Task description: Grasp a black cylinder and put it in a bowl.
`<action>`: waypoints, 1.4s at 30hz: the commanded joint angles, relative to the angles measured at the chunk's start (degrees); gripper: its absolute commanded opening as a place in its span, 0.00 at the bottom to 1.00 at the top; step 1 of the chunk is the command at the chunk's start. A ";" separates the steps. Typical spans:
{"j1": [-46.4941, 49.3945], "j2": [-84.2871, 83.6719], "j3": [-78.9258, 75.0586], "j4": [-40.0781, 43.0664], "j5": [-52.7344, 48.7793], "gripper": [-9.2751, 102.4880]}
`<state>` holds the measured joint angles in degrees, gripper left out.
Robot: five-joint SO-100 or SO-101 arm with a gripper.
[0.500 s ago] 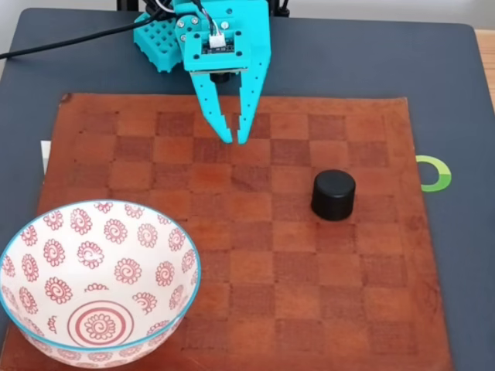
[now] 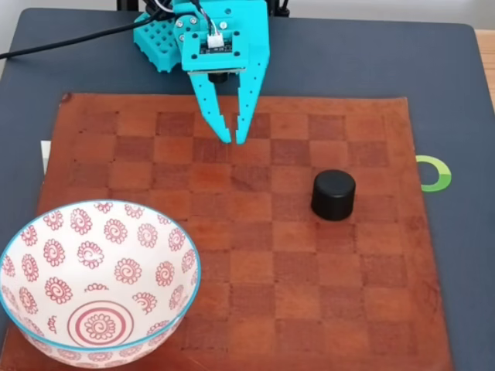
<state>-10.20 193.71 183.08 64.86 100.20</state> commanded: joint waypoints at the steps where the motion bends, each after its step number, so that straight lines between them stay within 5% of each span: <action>1: 0.00 1.32 -0.79 0.09 -0.35 0.08; 23: -0.09 0.18 -8.96 0.09 -0.44 0.09; 42: 2.11 -5.27 -20.83 10.63 -0.44 0.09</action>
<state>-9.49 191.87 166.90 74.53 100.20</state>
